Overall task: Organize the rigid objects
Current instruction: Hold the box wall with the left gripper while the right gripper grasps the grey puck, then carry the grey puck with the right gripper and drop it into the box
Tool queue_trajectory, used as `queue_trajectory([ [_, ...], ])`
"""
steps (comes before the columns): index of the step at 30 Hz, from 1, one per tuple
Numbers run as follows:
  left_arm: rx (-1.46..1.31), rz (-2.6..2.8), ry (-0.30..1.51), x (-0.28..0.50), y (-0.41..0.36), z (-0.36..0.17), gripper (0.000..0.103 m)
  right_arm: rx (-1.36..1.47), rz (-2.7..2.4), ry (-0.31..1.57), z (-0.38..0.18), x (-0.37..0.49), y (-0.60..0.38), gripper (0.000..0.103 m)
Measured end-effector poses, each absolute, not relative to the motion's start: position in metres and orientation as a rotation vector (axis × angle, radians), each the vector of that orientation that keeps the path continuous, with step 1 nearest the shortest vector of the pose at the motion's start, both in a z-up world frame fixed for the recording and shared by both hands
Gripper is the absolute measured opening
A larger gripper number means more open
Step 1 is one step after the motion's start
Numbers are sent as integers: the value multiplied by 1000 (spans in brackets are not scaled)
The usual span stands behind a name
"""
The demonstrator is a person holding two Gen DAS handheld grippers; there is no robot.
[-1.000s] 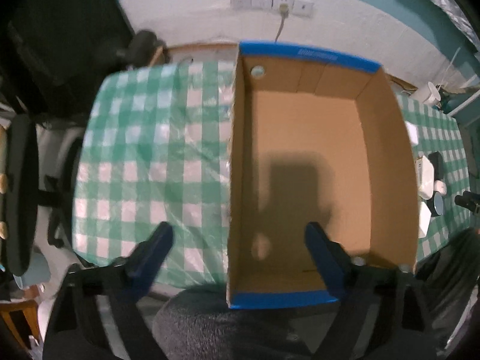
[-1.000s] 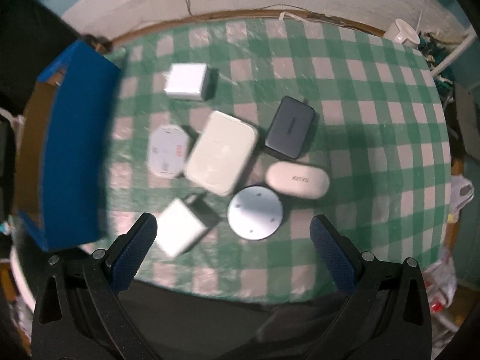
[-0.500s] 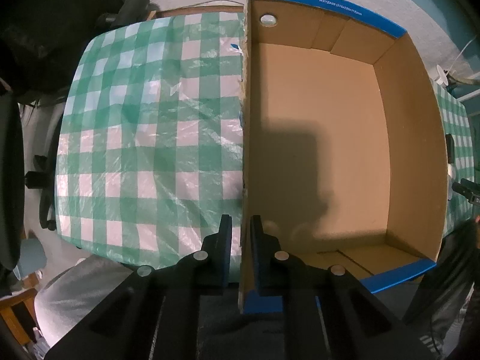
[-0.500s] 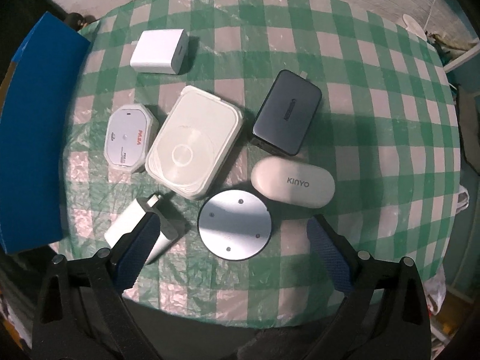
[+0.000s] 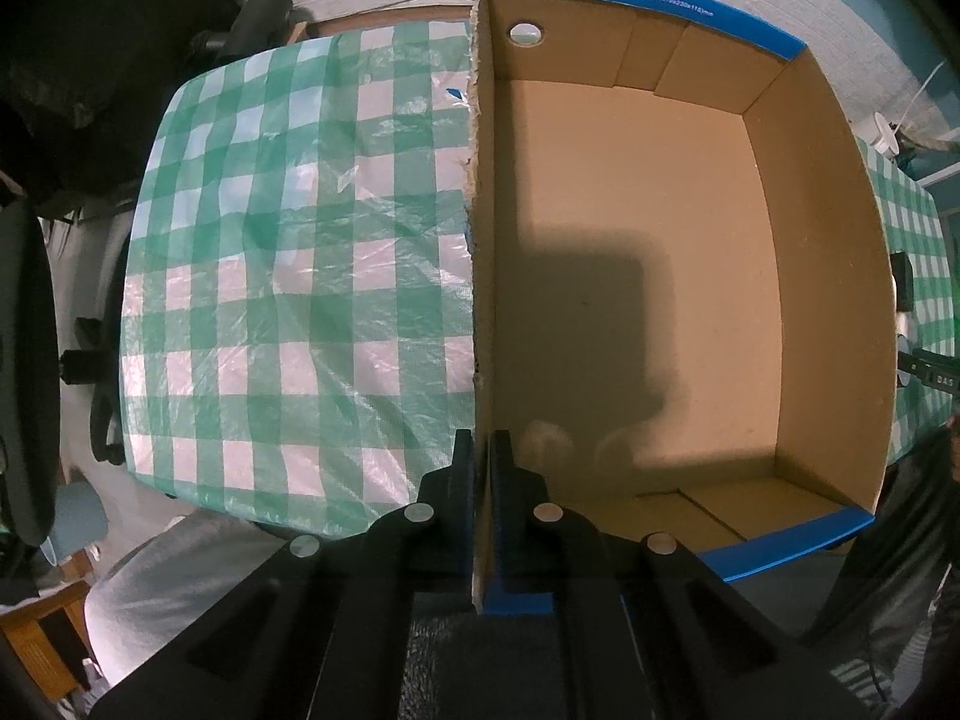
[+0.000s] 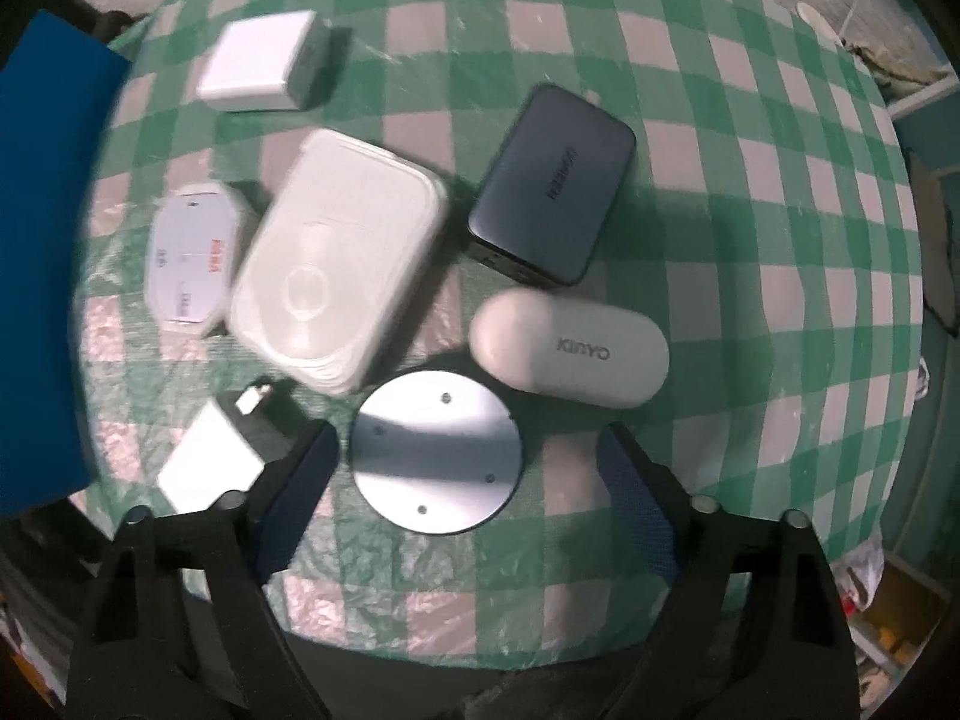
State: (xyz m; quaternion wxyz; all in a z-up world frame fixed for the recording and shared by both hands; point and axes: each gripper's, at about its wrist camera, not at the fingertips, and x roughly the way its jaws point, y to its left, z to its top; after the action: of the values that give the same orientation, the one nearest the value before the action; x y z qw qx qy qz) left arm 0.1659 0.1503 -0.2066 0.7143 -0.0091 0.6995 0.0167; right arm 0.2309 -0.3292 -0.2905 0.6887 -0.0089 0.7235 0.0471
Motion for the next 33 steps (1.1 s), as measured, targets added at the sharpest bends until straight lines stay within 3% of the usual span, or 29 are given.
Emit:
queue_trajectory([
  [5, -32, 35, 1554, 164, 151, -207, 4, -27, 114, 1640, -309, 238, -326, 78],
  [9, -31, 30, 1554, 163, 151, -206, 4, -30, 128, 1631, -324, 239, -319, 62],
  [33, -38, 22, 1561, 161, 149, -206, 4, -103, 286, 1528, -229, 221, -262, 62],
])
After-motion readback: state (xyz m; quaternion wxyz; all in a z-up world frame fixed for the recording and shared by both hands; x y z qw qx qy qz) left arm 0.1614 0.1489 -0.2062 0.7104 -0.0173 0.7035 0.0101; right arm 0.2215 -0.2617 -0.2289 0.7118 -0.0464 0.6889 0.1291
